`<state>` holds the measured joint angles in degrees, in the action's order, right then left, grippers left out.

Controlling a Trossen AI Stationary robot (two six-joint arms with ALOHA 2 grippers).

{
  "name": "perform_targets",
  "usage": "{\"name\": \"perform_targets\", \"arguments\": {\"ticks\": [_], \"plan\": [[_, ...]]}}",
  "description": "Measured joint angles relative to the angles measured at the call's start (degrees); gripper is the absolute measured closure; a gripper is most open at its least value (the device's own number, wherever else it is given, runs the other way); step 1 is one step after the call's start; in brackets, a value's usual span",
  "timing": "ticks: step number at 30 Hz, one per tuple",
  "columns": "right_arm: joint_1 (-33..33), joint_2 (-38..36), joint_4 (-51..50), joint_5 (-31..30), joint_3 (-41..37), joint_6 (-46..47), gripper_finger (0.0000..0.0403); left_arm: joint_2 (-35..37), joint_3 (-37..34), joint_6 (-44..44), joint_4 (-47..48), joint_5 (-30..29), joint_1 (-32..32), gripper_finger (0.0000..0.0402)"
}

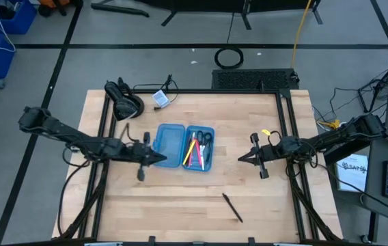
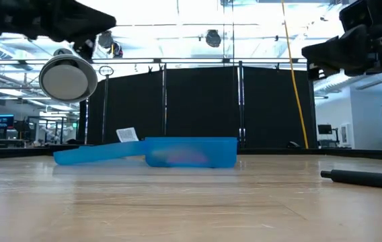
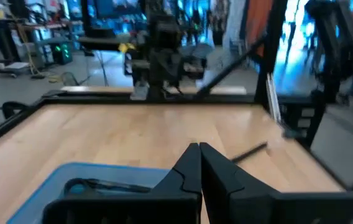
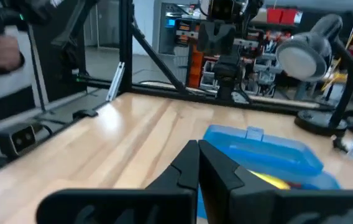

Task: Pick & place school supplies into a supply box
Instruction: Put the black pen into the blue supply box

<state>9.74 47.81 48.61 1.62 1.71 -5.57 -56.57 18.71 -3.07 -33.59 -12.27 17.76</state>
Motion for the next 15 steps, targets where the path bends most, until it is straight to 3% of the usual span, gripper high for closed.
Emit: {"name": "perform_targets", "arguments": {"ticks": [7, 15], "plan": [[0.1, 0.0, -2.6, -2.8, 0.0, 7.8, 0.0403, 6.9, -8.4, -0.2, -2.6, 0.4, 0.3, 0.0398], [0.1, 0.0, -2.7, -3.4, 0.0, 5.3, 0.0403, 10.7, -16.3, 2.2, -6.3, 6.2, -1.9, 0.0399]]}}
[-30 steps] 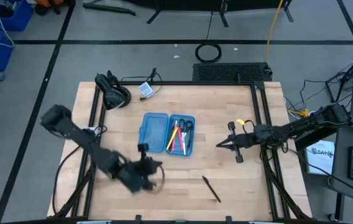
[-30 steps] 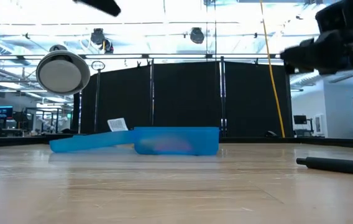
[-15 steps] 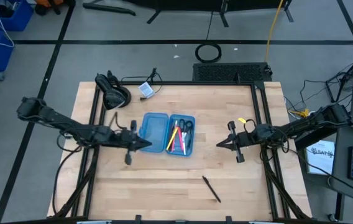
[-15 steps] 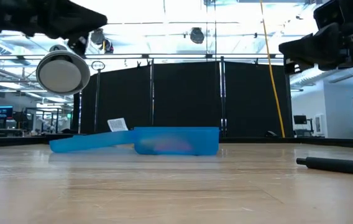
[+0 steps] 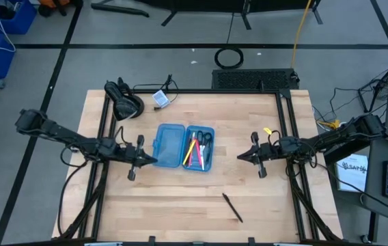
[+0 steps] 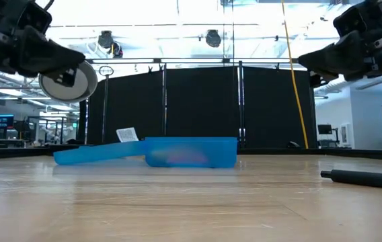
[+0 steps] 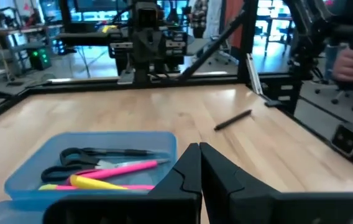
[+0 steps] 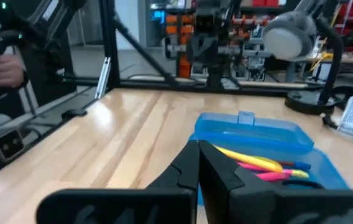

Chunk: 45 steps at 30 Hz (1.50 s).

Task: Pick & place school supplies into a supply box
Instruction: Put the black pen into the blue supply box

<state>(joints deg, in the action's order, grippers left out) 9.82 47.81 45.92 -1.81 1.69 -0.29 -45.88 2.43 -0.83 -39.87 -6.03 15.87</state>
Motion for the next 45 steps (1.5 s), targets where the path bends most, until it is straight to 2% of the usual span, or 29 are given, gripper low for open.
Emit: {"name": "perform_targets", "arguments": {"ticks": [4, 8, 10, 14, 17, 20, 23, 27, 31, 34, 39, 42, 45], "plan": [[0.0, 0.0, 2.5, -3.3, 0.0, 1.5, 0.0403, 1.4, -1.4, 2.5, -1.0, -0.3, -1.4, 0.039], [0.5, 0.0, 1.7, -11.6, 2.3, 3.2, 0.0403, 1.3, -1.5, 3.4, -0.5, -8.3, -2.3, 0.0382], [2.7, 0.6, -5.7, -15.3, 6.0, 2.9, 0.0403, 1.2, -1.5, 5.4, -0.5, -11.0, -2.8, 0.0382], [9.9, 4.3, -26.9, -24.2, 21.9, 6.7, 0.0403, 1.3, -1.5, 8.1, 1.0, -13.2, -3.5, 0.0381], [16.2, 12.0, -42.9, -29.6, 35.7, 13.7, 0.0403, 1.3, -1.5, 8.6, 3.2, -13.5, -3.9, 0.0381], [21.5, 20.4, -54.7, -32.6, 49.8, 21.5, 0.0403, 1.3, -1.5, 8.7, 4.9, -13.5, -4.4, 0.0381], [25.1, 30.2, -63.7, -32.4, 62.2, 31.3, 0.0403, 1.3, -1.5, 8.7, 5.0, -13.6, -4.8, 0.038], [28.2, 43.2, -68.9, -28.0, 78.7, 39.5, 0.0403, 1.3, -1.5, 8.6, 5.4, -13.5, -5.0, 0.038], [29.7, 52.6, -76.4, -25.7, 90.1, 52.4, 0.0403, 1.3, -1.5, 9.0, 5.8, -13.5, -5.0, 0.038], [29.7, 57.0, -80.0, -22.0, 93.5, 62.8, 0.0403, 1.3, -1.5, 10.6, 5.5, -13.5, -5.0, 0.038], [29.3, 61.5, -89.7, -17.1, 93.4, 82.0, 0.0403, 1.3, -1.5, 10.9, 3.9, -13.5, -5.0, 0.038], [28.8, 64.4, -95.9, -12.0, 93.1, 86.0, 0.0403, 1.3, -1.5, 11.0, 2.9, -13.5, -5.0, 0.038], [28.5, 66.6, -99.5, -9.9, 93.1, 86.9, 0.0403, 1.3, -1.5, 11.6, 2.2, -13.5, -5.0, 0.038]]}}
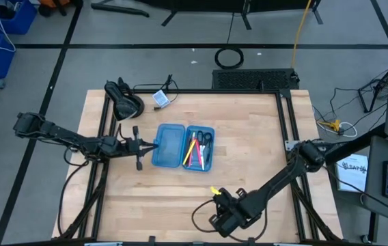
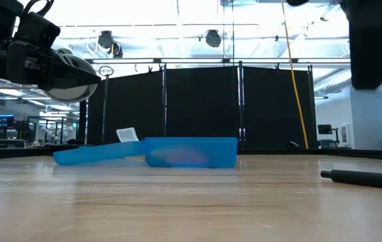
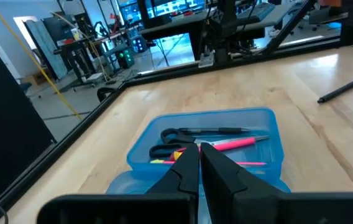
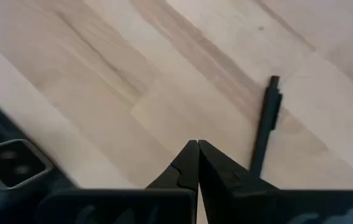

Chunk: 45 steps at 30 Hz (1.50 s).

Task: Pick & place school supplies into a supply box
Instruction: Put the black pen into the blue supply box

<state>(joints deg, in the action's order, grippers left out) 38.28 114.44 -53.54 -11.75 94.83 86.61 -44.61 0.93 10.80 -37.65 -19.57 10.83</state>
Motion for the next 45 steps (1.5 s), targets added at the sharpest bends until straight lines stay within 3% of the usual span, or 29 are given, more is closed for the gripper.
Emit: {"name": "perform_targets", "arguments": {"ticks": [11, 18, 22, 26, 33, 39, 45], "plan": [[-2.0, 0.8, -3.5, -3.3, 0.0, -5.1, 0.0386, 0.0, 0.0, 0.7, -0.4, 0.0, 0.0, 0.038], [-2.9, 0.7, -2.8, 0.1, -2.9, -6.2, 0.0296, 0.0, 0.0, -0.4, 0.0, 0.2, 0.0, 0.038], [-3.7, 0.8, -2.2, 1.6, -5.5, -1.0, 0.0237, 0.0, 0.0, -0.4, 0.7, 0.5, 0.0, 0.038], [-4.5, 0.8, -0.1, 1.5, -7.5, -0.6, 0.0208, 0.0, 0.0, -0.5, 1.1, 1.8, 0.0, 0.038], [-5.3, 0.8, 5.7, 2.6, -11.8, -3.1, 0.0218, 0.0, 0.0, 0.7, 1.1, 1.7, 0.0, 0.038], [-5.4, 0.4, 9.4, 6.8, -15.5, -2.0, 0.0253, 0.0, 0.0, 0.9, 1.1, 1.7, 0.0, 0.038], [-5.1, 0.4, 9.8, 7.1, -17.8, -2.1, 0.0297, 0.0, 0.0, 1.0, 1.1, 1.7, 0.0, 0.038]]}}
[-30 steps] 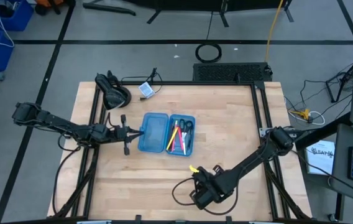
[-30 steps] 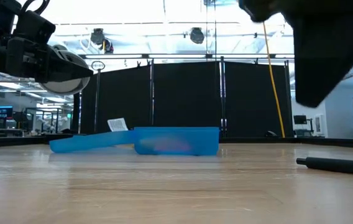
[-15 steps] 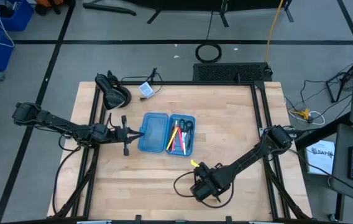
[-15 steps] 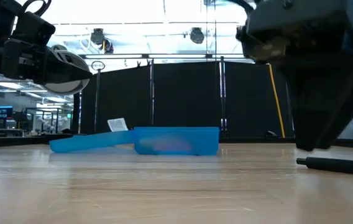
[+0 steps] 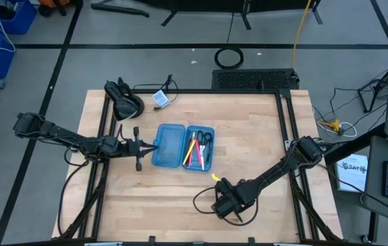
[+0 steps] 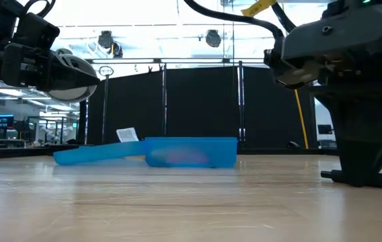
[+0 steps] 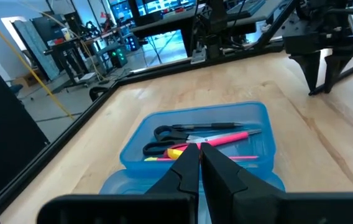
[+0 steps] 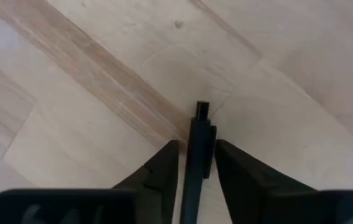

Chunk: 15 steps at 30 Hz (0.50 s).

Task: Pick & place school supplies into a supply box
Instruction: Put the black pen into the blue supply box

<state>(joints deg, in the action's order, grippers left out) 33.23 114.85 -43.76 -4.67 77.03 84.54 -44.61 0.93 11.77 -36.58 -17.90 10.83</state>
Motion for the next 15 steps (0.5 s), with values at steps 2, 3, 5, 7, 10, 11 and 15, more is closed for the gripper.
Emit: {"name": "perform_targets", "arguments": {"ticks": [2, 3, 5, 7, 10, 11, 15], "plan": [[0.0, 0.0, 1.0, 0.0, -1.2, -0.2, 0.0311, 0.0, 0.0, 0.0, 0.0, 0.0, 0.0, 0.038], [0.0, 0.0, 1.3, 0.0, -1.8, -0.4, 0.0318, 0.0, 0.0, 0.0, 0.0, 0.0, 0.0, 0.038], [0.1, 0.0, 2.4, 0.0, -3.1, -1.3, 0.033, 0.0, 0.0, 0.0, 0.0, 0.0, 0.0, 0.038], [0.1, -0.1, 3.8, 0.0, -4.8, -1.3, 0.0339, 0.0, 0.0, 0.0, 0.0, 0.0, 0.0, 0.038], [0.1, -0.1, 5.1, 0.0, -7.0, -1.3, 0.035, 0.0, 0.0, 0.1, -0.1, -0.1, 0.0, 0.038], [0.1, -0.1, 5.2, 0.0, -7.5, -0.9, 0.0353, 0.0, 0.0, 0.1, -0.1, -0.1, 0.0, 0.038], [0.1, -0.4, 5.8, -0.1, -8.3, 1.3, 0.0372, 0.0, 0.0, 0.1, -0.2, -0.1, 0.0, 0.038]]}}
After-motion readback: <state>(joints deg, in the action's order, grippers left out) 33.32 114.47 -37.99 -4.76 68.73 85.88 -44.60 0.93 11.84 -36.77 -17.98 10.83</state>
